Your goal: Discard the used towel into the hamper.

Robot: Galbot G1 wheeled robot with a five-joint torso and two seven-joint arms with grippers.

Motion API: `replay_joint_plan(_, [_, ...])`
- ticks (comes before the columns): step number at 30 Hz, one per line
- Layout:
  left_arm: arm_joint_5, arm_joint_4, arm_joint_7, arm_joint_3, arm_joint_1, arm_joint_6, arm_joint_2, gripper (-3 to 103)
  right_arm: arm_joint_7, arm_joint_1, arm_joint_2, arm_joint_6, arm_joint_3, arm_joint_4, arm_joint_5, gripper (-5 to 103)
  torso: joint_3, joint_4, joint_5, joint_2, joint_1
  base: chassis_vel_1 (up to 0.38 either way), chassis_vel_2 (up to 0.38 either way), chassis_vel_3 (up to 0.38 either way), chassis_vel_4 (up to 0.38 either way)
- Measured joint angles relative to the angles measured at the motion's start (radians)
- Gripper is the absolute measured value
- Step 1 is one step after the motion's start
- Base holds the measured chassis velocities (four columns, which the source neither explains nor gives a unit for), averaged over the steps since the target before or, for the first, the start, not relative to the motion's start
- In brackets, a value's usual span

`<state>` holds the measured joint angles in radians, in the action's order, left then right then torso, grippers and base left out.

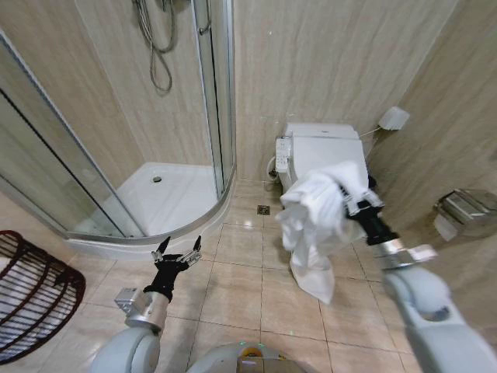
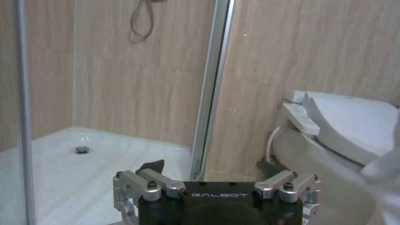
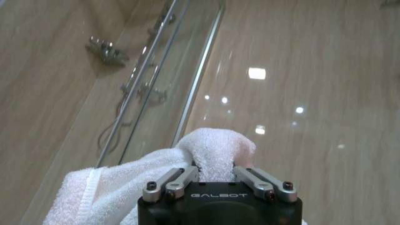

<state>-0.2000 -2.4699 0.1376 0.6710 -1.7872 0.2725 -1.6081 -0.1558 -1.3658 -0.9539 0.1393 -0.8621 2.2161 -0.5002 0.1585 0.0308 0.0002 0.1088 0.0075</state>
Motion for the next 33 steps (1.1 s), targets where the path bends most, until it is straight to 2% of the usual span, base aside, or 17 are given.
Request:
replay_joint_plan(3, [0.000, 0.000, 0.000, 0.000, 0.000, 0.000, 0.000, 100, 0.007, -0.009, 0.048, -0.040, -0.088, 0.073, -0.083, 13, 0.000, 0.0000, -0.0001, 0.000, 0.000, 0.000, 0.000, 0.000, 0.000])
replay_joint_plan(4, [0.000, 0.000, 0.000, 0.000, 0.000, 0.000, 0.000, 100, 0.007, -0.009, 0.048, -0.040, -0.088, 0.073, -0.083, 13, 0.000, 0.0000, -0.0001, 0.000, 0.000, 0.000, 0.000, 0.000, 0.000])
replay_joint_plan(8, [0.000, 0.000, 0.000, 0.000, 0.000, 0.000, 0.000, 100, 0.046, -0.016, 0.105, -0.087, -0.200, 0.149, -0.209, 13, 0.000, 0.0001, -0.0001, 0.000, 0.000, 0.000, 0.000, 0.000, 0.000])
replay_joint_plan(9, [0.000, 0.000, 0.000, 0.000, 0.000, 0.000, 0.000, 100, 0.046, -0.016, 0.105, -0.087, -0.200, 0.149, -0.209, 13, 0.000, 0.0001, -0.0001, 0.000, 0.000, 0.000, 0.000, 0.000, 0.000])
replay_joint_plan(12, [0.000, 0.000, 0.000, 0.000, 0.000, 0.000, 0.000, 100, 0.089, -0.045, 0.133, -0.100, -0.299, 0.188, -0.302, 13, 0.000, 0.0003, -0.0002, 0.000, 0.000, 0.000, 0.000, 0.000, 0.000])
replay_joint_plan(13, [0.000, 0.000, 0.000, 0.000, 0.000, 0.000, 0.000, 100, 0.089, -0.045, 0.133, -0.100, -0.299, 0.188, -0.302, 13, 0.000, 0.0003, -0.0002, 0.000, 0.000, 0.000, 0.000, 0.000, 0.000])
replay_joint_plan(14, [0.000, 0.000, 0.000, 0.000, 0.000, 0.000, 0.000, 100, 0.092, -0.069, 0.132, -0.100, -0.349, 0.208, -0.337, 13, 0.000, 0.0001, -0.0002, 0.000, 0.000, 0.000, 0.000, 0.000, 0.000])
replay_joint_plan(17, [0.000, 0.000, 0.000, 0.000, 0.000, 0.000, 0.000, 100, 0.105, -0.109, 0.135, -0.082, -0.408, 0.239, -0.406, 13, 0.000, -0.0003, 0.0000, 0.000, 0.000, 0.000, 0.000, 0.000, 0.000])
replay_joint_plan(21, [0.000, 0.000, 0.000, 0.000, 0.000, 0.000, 0.000, 100, 0.125, -0.091, 0.148, -0.073, -0.435, 0.245, -0.443, 13, 0.000, 0.0001, -0.0003, 0.000, 0.000, 0.000, 0.000, 0.000, 0.000])
replay_joint_plan(27, [0.000, 0.000, 0.000, 0.000, 0.000, 0.000, 0.000, 100, 0.146, -0.075, 0.146, -0.069, -0.443, 0.262, -0.450, 13, 0.004, 0.0000, -0.0001, 0.006, 0.002, 0.000, 0.000, 0.000, 0.000])
replay_joint_plan(33, [0.000, 0.000, 0.000, 0.000, 0.000, 0.000, 0.000, 100, 0.159, -0.087, 0.136, -0.072, -0.453, 0.288, -0.445, 13, 0.025, -0.0001, -0.0002, 0.032, 0.007, 0.000, 0.000, 0.000, 0.000])
